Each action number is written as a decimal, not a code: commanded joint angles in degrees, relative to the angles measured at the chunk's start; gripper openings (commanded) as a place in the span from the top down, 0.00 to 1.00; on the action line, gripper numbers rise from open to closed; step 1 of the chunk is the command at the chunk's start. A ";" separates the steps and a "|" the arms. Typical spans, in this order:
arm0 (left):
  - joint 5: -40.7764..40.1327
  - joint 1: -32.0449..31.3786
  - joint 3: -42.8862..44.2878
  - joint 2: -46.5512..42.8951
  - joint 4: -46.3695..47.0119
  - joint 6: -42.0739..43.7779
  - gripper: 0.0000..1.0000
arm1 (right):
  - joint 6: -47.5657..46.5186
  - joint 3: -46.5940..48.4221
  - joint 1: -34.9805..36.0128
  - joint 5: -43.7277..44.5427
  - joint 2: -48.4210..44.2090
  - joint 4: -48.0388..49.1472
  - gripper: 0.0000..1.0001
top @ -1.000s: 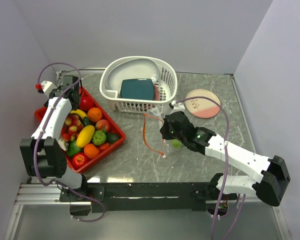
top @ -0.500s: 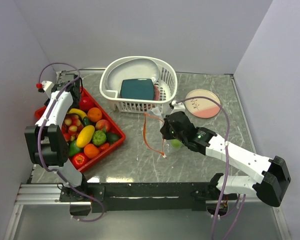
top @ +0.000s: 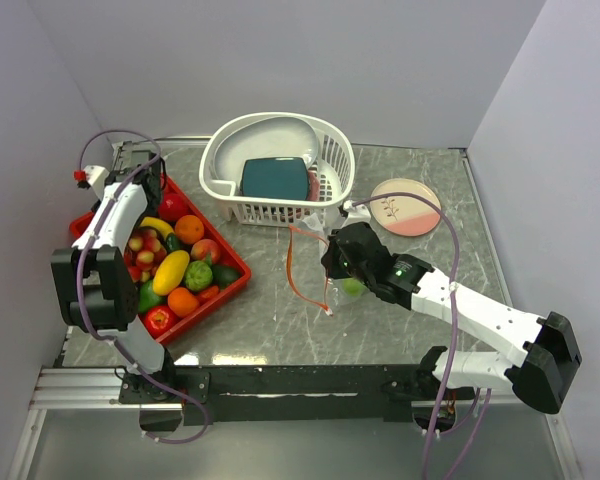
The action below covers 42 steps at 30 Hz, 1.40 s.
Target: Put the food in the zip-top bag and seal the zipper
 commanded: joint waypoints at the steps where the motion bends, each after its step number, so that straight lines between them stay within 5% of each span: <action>1: -1.55 0.27 0.06 0.63 0.08 -1.87 0.54 | -0.80 0.28 -0.41 0.13 -0.25 1.18 1.00; 7: -0.93 0.27 -1.52 -0.51 1.66 -1.17 0.57 | -1.06 0.19 -0.33 -0.05 -0.17 1.27 1.00; 13: 0.38 -0.26 -1.08 -3.49 2.53 1.47 0.99 | -1.15 0.28 -0.41 0.04 0.01 1.27 1.00; 30: 7.24 -2.37 -9.51 -29.58 11.49 17.28 0.99 | -1.33 0.54 -0.41 0.22 0.45 1.09 1.00; 42: 20.92 -7.03 -6.27 -41.02 18.44 29.86 0.99 | -1.51 4.76 -0.41 -1.45 3.70 -0.40 1.00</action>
